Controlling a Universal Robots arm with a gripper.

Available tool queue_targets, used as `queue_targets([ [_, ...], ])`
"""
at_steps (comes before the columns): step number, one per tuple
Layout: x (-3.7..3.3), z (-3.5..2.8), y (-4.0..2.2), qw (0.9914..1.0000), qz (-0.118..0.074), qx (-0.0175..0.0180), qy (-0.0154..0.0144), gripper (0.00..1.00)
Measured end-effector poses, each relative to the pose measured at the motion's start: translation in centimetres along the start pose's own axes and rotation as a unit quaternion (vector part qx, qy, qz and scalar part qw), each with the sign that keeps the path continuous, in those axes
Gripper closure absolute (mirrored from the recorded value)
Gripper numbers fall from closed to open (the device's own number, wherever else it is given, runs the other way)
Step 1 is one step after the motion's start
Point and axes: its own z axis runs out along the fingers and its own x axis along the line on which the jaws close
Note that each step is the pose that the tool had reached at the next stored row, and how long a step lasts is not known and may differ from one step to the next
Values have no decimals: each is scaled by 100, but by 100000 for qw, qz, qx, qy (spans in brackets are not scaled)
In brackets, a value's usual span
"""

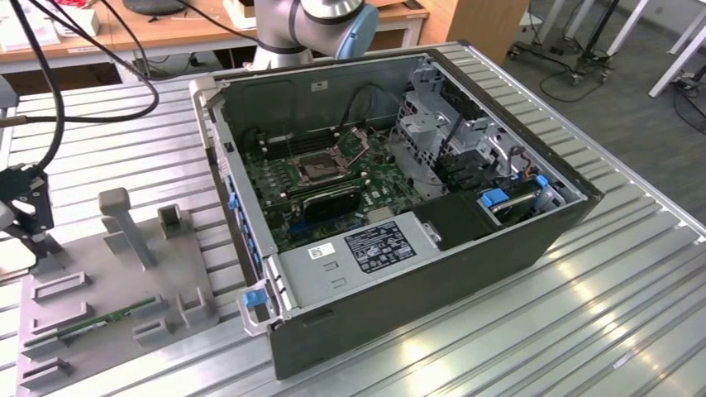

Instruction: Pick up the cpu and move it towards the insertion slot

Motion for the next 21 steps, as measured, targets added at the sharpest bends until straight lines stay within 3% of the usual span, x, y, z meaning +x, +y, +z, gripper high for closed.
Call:
queue_targets([
  [7,0,-54,2,100000,-1,-2,-2,46],
  [21,0,-278,11,100000,-2,-2,-1,46],
])
